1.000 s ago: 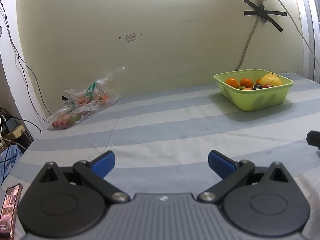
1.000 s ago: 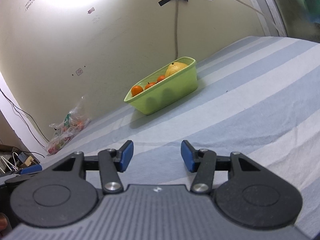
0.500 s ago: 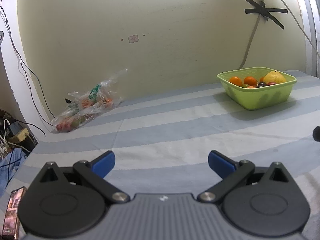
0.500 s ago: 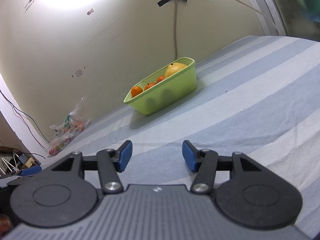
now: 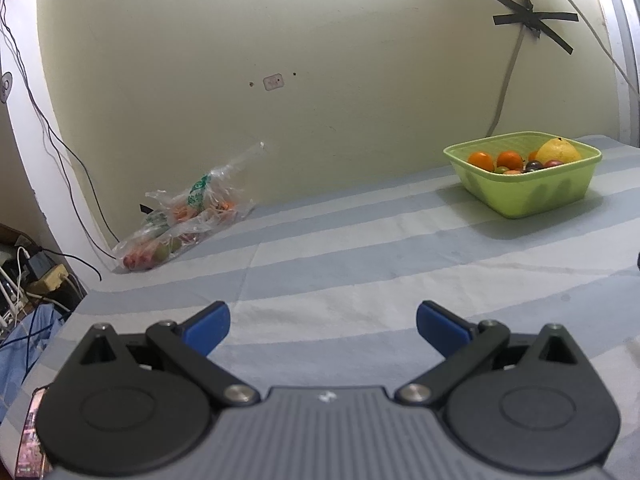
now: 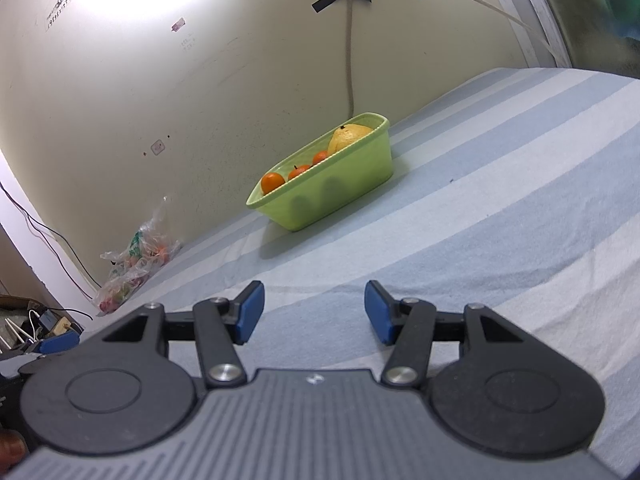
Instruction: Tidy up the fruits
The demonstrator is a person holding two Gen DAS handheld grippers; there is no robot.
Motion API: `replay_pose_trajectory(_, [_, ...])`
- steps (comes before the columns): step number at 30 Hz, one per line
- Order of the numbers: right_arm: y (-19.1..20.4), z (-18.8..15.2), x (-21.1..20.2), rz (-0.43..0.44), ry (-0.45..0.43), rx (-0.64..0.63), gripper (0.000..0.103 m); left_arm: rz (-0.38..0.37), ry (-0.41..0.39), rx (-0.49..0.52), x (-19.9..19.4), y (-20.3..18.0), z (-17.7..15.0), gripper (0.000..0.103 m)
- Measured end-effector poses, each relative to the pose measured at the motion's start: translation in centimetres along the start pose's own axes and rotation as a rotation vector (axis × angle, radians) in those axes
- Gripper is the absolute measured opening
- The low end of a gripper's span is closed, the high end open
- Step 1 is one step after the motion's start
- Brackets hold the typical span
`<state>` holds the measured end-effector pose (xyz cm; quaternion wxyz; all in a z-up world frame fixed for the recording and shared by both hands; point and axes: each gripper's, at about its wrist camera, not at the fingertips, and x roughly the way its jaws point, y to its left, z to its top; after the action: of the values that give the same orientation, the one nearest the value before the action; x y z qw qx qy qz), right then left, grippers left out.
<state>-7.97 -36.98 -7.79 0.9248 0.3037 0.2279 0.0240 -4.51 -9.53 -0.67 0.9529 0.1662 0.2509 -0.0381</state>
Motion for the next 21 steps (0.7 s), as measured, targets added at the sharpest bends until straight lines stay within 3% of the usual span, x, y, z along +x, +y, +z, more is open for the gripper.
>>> replay_pose_trajectory(13, [0.00, 0.03, 0.00, 0.000, 0.002, -0.001, 0.058, -0.030, 0.033, -0.039, 0.33, 0.56, -0.03, 0.103])
replay_pose_trajectory(21, [-0.04, -0.09, 0.07, -0.003, 0.004, -0.002, 0.058, -0.007, 0.040, -0.023, 0.37, 0.29, -0.07, 0.103])
